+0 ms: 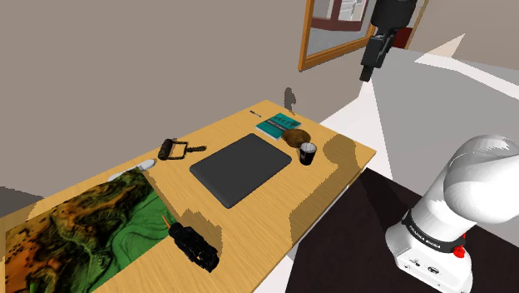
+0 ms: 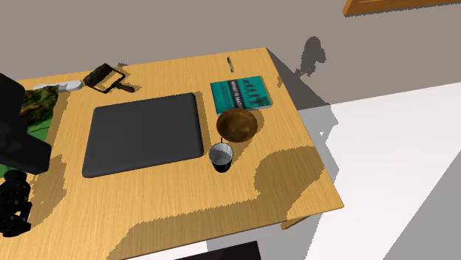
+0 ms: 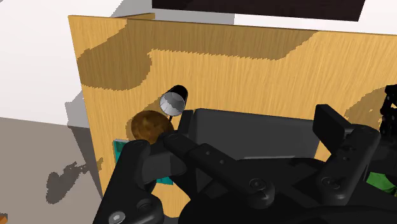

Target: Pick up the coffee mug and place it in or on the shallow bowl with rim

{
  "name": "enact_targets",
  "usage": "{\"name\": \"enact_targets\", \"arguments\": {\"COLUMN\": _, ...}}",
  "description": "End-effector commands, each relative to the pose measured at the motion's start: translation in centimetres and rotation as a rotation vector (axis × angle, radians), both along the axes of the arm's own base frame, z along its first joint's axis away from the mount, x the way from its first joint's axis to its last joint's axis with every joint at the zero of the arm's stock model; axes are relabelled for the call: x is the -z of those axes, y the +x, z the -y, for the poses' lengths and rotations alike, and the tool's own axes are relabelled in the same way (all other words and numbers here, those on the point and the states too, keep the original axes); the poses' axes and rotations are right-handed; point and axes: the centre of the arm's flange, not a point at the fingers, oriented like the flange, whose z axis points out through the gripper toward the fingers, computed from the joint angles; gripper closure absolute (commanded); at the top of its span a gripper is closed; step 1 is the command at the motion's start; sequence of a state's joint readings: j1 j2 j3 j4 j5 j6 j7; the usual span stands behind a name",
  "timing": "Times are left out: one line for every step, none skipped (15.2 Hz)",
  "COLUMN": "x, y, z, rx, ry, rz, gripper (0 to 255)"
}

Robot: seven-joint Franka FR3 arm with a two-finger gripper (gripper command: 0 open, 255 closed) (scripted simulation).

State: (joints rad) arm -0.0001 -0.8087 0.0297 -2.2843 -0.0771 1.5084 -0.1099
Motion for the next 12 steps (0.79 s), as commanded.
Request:
{"name": "enact_targets", "arguments": {"x": 0.0, "y": 0.0, "z": 0.0, "rx": 0.000, "ry": 0.000, "rz": 0.000, "gripper": 0}}
{"name": "enact_targets", "arguments": {"x": 1.2, "y": 0.4, "z": 0.4, "rx": 0.000, "ry": 0.000, "rz": 0.002, "gripper": 0}}
{"name": "enact_targets", "arguments": {"x": 2.4, "y": 0.9, "z": 0.7, "rx": 0.001, "ry": 0.000, "rz": 0.005, "gripper": 0}}
{"name": "enact_targets", "arguments": {"x": 3.5, "y": 1.3, "z": 1.1, "rx": 0.001, "ry": 0.000, "rz": 0.007, "gripper": 0}}
{"name": "enact_targets", "arguments": {"x": 4.7, "y": 1.7, "z": 1.4, "rx": 0.002, "ry": 0.000, "rz": 0.009, "gripper": 0}}
{"name": "enact_targets", "arguments": {"x": 5.9, "y": 2.2, "z": 1.8, "rx": 0.002, "ry": 0.000, "rz": 0.012, "gripper": 0}}
{"name": "enact_targets", "arguments": {"x": 7.1, "y": 2.6, "z": 2.2, "rx": 0.003, "ry": 0.000, "rz": 0.014, "gripper": 0}}
{"name": "enact_targets", "arguments": {"x": 8.3, "y": 3.1, "z": 2.5, "rx": 0.003, "ry": 0.000, "rz": 0.016, "gripper": 0}}
{"name": "enact_targets", "arguments": {"x": 9.4, "y": 3.5, "z": 2.9, "rx": 0.003, "ry": 0.000, "rz": 0.019, "gripper": 0}}
{"name": "enact_targets", "arguments": {"x": 10.6, "y": 4.0, "z": 3.2, "rx": 0.004, "ry": 0.000, "rz": 0.021, "gripper": 0}}
{"name": "enact_targets", "arguments": {"x": 11.8, "y": 4.4, "z": 3.6, "rx": 0.004, "ry": 0.000, "rz": 0.023, "gripper": 0}}
{"name": "enact_targets", "arguments": {"x": 13.0, "y": 4.9, "z": 4.0, "rx": 0.005, "ry": 0.000, "rz": 0.026, "gripper": 0}}
